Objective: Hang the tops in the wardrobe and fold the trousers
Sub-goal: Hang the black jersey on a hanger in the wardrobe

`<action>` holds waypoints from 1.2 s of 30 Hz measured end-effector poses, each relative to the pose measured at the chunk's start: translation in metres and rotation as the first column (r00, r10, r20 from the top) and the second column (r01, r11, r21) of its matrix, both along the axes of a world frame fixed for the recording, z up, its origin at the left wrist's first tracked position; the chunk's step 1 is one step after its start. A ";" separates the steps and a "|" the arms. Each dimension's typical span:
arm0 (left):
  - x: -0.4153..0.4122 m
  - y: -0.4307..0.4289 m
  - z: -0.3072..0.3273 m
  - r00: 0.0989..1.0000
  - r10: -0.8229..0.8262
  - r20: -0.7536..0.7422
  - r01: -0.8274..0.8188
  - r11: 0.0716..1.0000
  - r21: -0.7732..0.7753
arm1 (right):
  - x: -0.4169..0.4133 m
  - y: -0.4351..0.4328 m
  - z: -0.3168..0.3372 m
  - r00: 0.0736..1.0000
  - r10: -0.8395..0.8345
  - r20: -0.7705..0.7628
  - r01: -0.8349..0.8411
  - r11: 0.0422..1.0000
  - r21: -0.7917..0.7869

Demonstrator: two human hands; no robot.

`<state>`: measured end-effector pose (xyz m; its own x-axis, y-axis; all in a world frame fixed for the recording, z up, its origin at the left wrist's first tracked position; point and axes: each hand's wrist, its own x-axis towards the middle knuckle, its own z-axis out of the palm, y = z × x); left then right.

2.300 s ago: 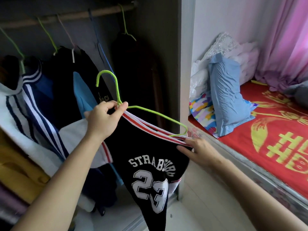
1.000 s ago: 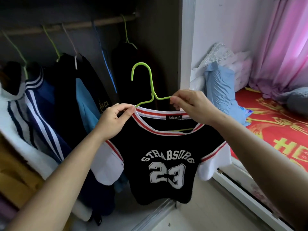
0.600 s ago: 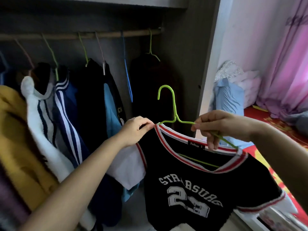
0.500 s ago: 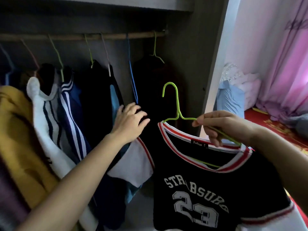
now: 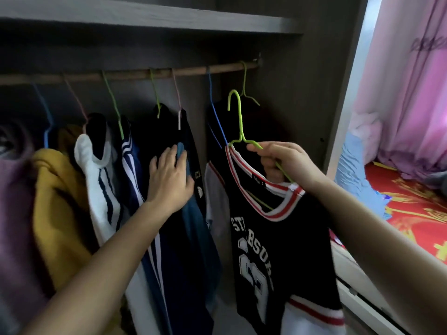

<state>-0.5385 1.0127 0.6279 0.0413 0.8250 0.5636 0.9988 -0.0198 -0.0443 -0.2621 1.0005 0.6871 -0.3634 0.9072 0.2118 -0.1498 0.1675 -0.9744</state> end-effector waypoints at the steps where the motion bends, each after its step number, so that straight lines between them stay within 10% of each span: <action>1: -0.003 0.000 0.001 1.000 -0.008 -0.002 0.008 1.000 0.001 | -0.012 0.006 0.003 1.000 -0.023 0.001 0.023 0.999 0.038; 8: -0.022 0.023 0.036 0.999 -0.028 0.028 0.027 0.998 0.051 | -0.074 0.068 0.026 0.990 -0.134 0.052 0.118 0.962 0.245; 29: -0.084 0.142 0.139 0.973 0.205 -0.108 -0.160 0.930 0.330 | -0.167 0.228 0.009 0.998 -0.012 0.058 0.000 0.977 0.211; 36: -0.082 0.130 0.146 0.987 0.157 -0.046 -0.144 0.968 0.205 | -0.142 0.193 0.004 0.848 -0.407 0.341 0.172 0.818 0.548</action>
<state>-0.6201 1.1427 0.7739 -0.0348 0.6946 0.7186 0.9849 0.1460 -0.0935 -0.4045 1.1938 0.6910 -0.2583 0.8042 0.5354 0.3911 0.5938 -0.7032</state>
